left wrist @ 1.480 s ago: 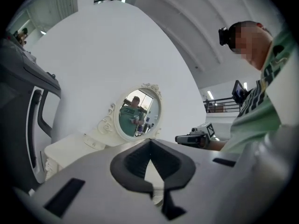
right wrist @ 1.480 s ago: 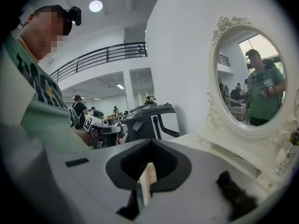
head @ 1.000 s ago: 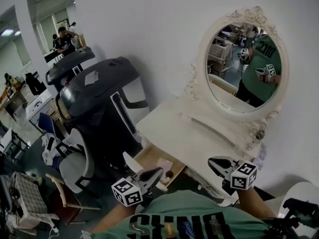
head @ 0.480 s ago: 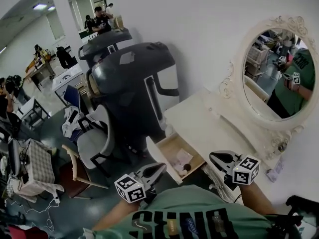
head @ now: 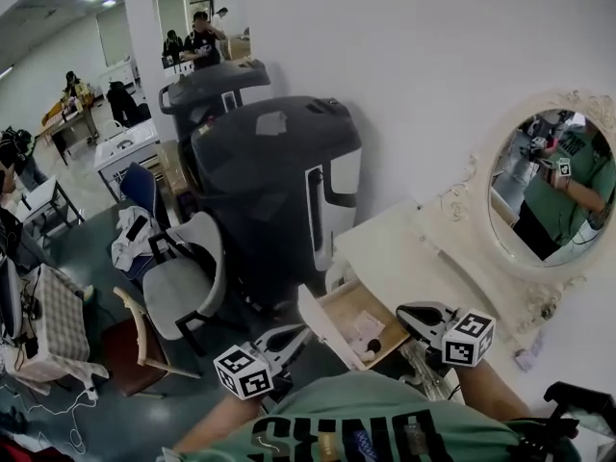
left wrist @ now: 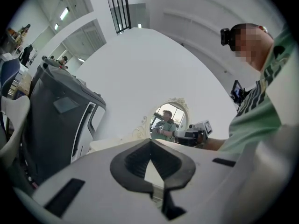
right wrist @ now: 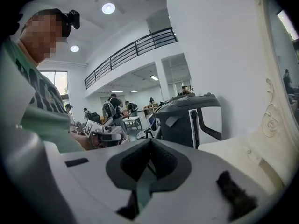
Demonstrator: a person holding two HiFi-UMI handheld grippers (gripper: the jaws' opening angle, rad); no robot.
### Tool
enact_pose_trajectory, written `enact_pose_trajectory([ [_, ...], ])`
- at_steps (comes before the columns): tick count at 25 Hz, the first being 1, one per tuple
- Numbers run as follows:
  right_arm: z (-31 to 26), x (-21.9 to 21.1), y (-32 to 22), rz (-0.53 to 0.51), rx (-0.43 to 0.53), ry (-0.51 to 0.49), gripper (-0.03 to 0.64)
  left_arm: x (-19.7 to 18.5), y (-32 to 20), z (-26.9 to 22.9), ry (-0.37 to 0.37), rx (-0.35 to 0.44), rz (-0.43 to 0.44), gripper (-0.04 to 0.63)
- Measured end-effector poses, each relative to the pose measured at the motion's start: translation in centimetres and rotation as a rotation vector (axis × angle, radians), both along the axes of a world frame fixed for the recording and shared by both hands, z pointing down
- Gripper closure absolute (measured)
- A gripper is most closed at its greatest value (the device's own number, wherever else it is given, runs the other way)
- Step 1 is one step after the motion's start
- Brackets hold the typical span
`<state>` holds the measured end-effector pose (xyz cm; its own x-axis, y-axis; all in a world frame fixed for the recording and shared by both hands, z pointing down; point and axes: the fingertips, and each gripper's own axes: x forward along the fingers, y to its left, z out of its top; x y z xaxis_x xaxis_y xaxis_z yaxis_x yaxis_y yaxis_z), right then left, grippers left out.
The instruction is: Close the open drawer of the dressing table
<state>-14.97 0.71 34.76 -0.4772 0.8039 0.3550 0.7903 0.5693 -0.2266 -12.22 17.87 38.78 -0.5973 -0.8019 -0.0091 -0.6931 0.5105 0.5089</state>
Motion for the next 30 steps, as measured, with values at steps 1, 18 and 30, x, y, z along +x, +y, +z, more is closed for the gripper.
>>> enact_pose_trajectory([
  [1,0.1,-0.2,0.9,-0.009,0.008,0.002,0.606,-0.3,0.7,0.3,0.005,0.0,-0.001,0.586],
  [18,1.4,-6.1,0.3,-0.32,0.018,-0.034,0.606,-2.1,-0.9,4.5,0.129,-0.066,-0.269,0.586],
  [30,5.6,-9.9,-4.5,-0.394,-0.11,0.025,0.606,-2.6,-6.2,12.1,0.319,-0.255,-0.408,0.586],
])
